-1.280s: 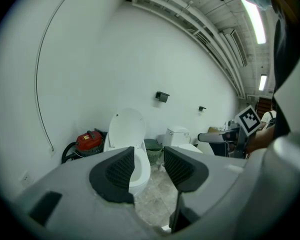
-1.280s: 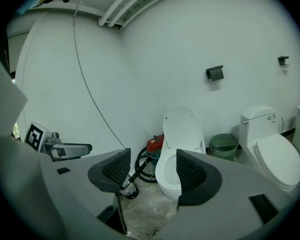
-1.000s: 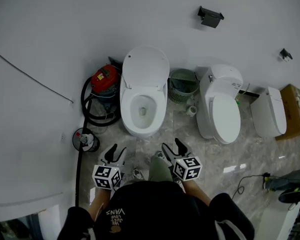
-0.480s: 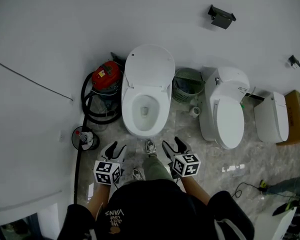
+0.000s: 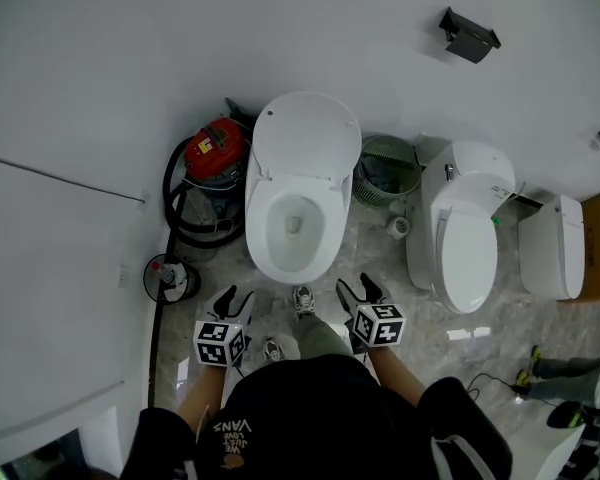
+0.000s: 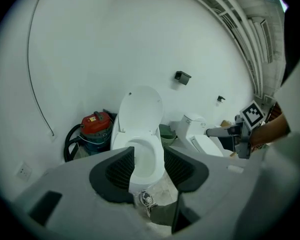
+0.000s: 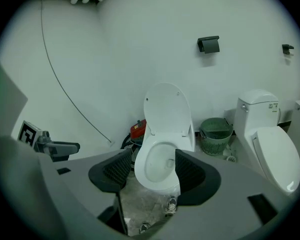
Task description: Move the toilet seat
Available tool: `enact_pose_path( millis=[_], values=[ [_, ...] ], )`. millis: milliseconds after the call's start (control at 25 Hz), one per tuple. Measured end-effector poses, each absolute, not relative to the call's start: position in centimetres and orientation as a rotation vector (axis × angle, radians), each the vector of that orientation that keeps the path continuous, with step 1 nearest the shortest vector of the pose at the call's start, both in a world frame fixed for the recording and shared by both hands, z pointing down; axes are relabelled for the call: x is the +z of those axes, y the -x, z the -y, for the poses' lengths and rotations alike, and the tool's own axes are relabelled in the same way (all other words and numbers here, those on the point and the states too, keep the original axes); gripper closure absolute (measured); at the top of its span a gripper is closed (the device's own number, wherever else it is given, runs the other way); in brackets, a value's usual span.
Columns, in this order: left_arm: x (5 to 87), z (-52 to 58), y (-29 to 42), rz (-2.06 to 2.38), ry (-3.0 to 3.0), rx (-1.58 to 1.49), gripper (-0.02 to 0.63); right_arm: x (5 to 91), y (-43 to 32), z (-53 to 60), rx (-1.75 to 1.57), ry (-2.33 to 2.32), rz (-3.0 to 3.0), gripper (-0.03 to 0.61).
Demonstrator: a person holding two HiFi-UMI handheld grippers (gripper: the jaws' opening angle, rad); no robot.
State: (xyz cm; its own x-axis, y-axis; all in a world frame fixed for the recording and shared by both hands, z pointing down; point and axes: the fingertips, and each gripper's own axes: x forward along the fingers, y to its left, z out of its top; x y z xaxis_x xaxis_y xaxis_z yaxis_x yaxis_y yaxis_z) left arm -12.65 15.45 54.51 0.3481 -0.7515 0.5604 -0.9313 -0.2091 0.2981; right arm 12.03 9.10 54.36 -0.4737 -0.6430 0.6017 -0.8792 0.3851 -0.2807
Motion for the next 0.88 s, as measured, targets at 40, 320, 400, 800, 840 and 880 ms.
enact_pose_path(
  millis=[40,320,400,800,840,880],
  values=[
    [54.8,-14.8,12.7,1.463,-2.014,0.396,0.431,54.8,-12.2,-8.5,0.818,-1.316,2.246,0.321],
    [57.9,-10.0,12.8,1.458,-1.946,0.430,0.430,58.8,-13.3,-4.5,0.875,-1.289,2.184,0.321],
    [58.8,-8.9,12.7,1.456,-1.922,0.448,0.431,59.8,-13.6,-3.6,0.903,-1.278,2.166,0.321],
    [64.5,-7.1,12.2,1.449,-1.760,0.548,0.431,66.0,-14.3,-0.6,1.018,-1.141,2.077,0.322],
    [65.1,-6.9,12.3,1.450,-1.745,0.547,0.430,66.7,-14.2,-0.4,1.021,-1.120,2.070,0.321],
    [65.7,-6.7,12.3,1.450,-1.727,0.541,0.430,67.4,-14.2,-0.3,1.025,-1.096,2.062,0.319]
  ],
)
